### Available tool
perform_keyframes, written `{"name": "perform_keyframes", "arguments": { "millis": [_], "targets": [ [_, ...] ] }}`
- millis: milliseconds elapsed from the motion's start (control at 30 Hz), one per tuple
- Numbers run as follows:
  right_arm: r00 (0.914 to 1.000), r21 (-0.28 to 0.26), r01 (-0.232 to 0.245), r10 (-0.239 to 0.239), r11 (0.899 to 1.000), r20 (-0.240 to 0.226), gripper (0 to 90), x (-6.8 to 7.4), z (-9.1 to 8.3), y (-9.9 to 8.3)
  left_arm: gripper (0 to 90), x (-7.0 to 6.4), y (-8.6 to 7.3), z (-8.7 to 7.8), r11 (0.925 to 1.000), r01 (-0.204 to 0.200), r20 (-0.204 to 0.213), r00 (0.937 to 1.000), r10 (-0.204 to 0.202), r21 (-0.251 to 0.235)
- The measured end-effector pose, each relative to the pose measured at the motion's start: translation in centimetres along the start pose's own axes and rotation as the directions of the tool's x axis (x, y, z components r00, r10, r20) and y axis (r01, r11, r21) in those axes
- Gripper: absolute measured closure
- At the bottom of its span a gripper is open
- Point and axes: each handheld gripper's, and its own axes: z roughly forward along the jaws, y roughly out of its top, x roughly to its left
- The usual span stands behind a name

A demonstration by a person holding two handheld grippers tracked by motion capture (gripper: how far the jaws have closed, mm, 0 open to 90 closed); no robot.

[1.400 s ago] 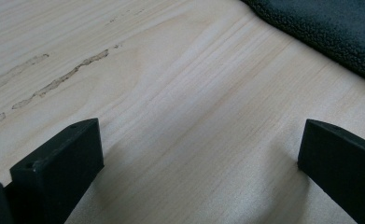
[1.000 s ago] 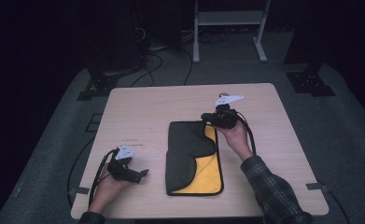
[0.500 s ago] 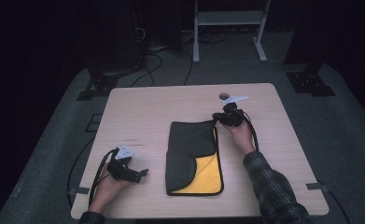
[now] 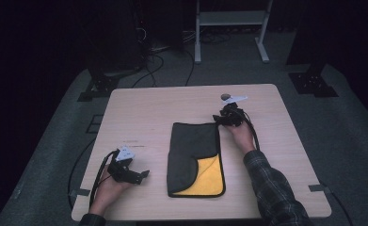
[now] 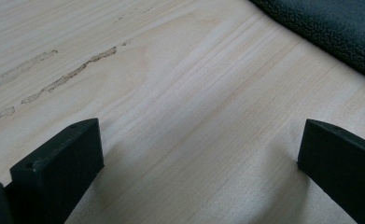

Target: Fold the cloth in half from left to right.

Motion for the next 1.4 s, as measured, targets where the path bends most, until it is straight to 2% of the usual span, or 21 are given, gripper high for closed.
{"name": "perform_keyframes", "arguments": {
  "millis": [200,433,600,700,900,1033,1233,1400],
  "targets": [
    [0.9985,-0.016,0.002,-0.003,1.000,-0.054,47.1,0.4,-2.2,0.6,0.0,0.0,0.0,0.0,1.0000,-0.002,0.000,1.0000,0.002,0.000],
    [0.9947,-0.032,0.031,-0.034,0.999,-0.097,45.7,2.2,-4.5,0.1,0.0,0.0,0.0,0.0,1.0000,0.000,0.000,1.0000,0.000,0.000],
    [0.9897,-0.030,0.066,-0.069,0.997,-0.125,46.3,3.6,-5.6,-0.5,0.0,0.0,0.0,0.0,1.0000,-0.001,0.000,1.0000,0.001,0.000],
    [0.9864,-0.031,0.070,-0.074,0.997,-0.147,47.6,4.2,-6.3,-1.0,0.0,0.0,0.0,0.0,1.0000,-0.001,0.000,1.0000,0.001,0.000],
    [0.9758,-0.039,0.096,-0.102,0.995,-0.193,48.5,5.7,-7.8,-1.9,0.0,0.0,0.0,0.0,1.0000,0.000,0.000,1.0000,0.000,0.000],
    [0.9636,-0.044,0.121,-0.128,0.992,-0.235,48.9,6.9,-8.7,-2.4,0.0,0.0,0.0,0.0,1.0000,0.002,0.000,1.0000,-0.002,-0.002],
    [0.9388,-0.049,0.148,-0.156,0.988,-0.307,51.4,9.0,-9.4,-3.2,0.0,0.0,0.0,0.0,1.0000,0.000,-0.001,1.0000,0.000,0.000],
    [0.9064,-0.026,0.161,-0.158,0.987,-0.391,52.8,10.8,-8.6,-3.7,0.0,0.0,0.0,0.0,1.0000,0.000,0.000,1.0000,0.000,0.000]
  ]
}}
